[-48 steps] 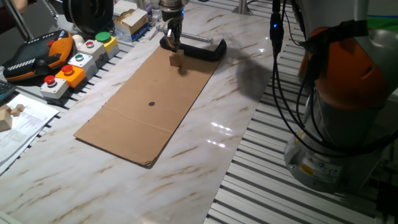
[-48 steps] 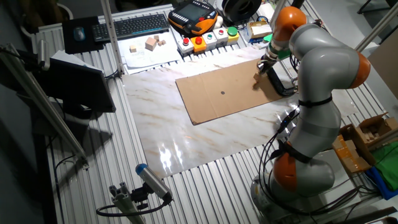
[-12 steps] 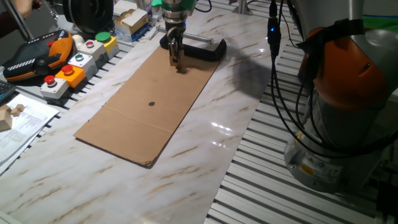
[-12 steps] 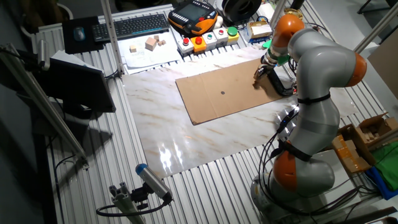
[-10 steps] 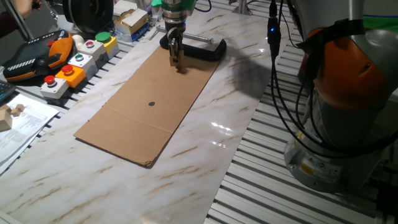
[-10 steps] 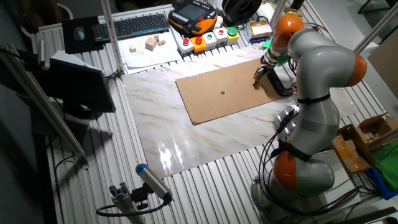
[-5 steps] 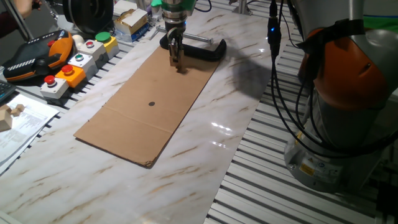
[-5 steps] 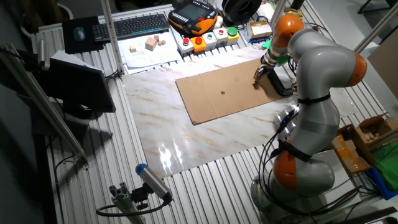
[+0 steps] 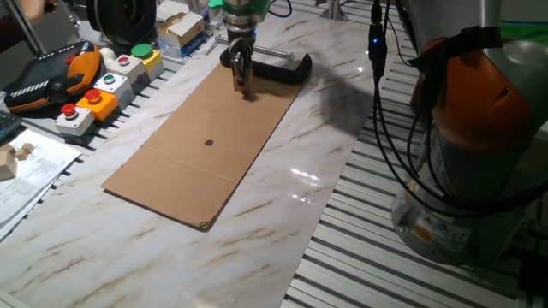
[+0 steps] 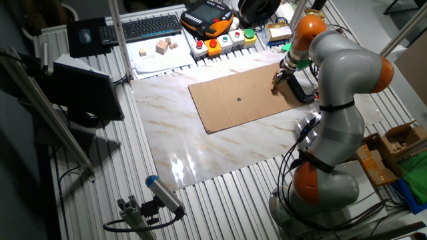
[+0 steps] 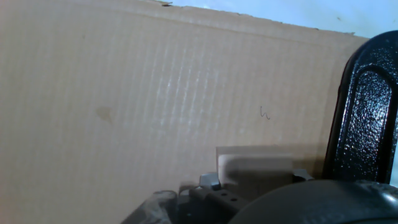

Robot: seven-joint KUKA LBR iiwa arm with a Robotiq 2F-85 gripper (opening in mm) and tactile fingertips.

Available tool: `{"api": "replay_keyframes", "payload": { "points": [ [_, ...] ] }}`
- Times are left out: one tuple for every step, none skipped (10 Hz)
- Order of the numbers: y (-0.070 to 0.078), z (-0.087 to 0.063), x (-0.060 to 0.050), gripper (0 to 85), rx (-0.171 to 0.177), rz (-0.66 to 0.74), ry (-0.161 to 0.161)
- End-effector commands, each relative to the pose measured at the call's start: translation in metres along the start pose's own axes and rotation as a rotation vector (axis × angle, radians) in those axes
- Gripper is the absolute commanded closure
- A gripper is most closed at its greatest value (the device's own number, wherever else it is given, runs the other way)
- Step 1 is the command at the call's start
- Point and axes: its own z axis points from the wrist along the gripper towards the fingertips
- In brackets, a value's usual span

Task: Hold a small block with the gripper and sweep it from left to right on the table

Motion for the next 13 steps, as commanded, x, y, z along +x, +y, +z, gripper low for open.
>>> {"api": "replay_keyframes", "payload": {
  "points": [
    [0.0000, -0.0001, 0.0001, 84.3, 0.002, 0.007, 0.000],
    [0.0003, -0.0005, -0.0001, 84.3, 0.005, 0.018, 0.001],
    [0.0009, -0.0011, -0.0003, 84.3, 0.004, 0.033, 0.003],
    [0.0014, -0.0012, -0.0005, 84.3, 0.006, 0.039, 0.003],
    [0.0021, -0.0007, -0.0006, 84.3, 0.006, 0.045, 0.003],
    [0.0027, -0.0002, -0.0007, 84.3, 0.006, 0.053, 0.003],
    [0.0035, 0.0003, -0.0007, 84.3, 0.006, 0.061, 0.003],
    [0.0041, 0.0006, -0.0009, 84.3, 0.006, 0.065, 0.003],
    [0.0046, 0.0004, -0.0012, 84.3, 0.006, 0.070, 0.003],
    [0.0054, 0.0003, -0.0015, 84.3, 0.005, 0.074, 0.004],
    [0.0065, 0.0008, -0.0015, 84.3, 0.005, 0.076, 0.004],
    [0.0071, 0.0010, -0.0016, 84.3, 0.005, 0.078, 0.004],
    [0.0074, 0.0007, -0.0018, 84.3, 0.007, 0.081, 0.006]
  ]
}}
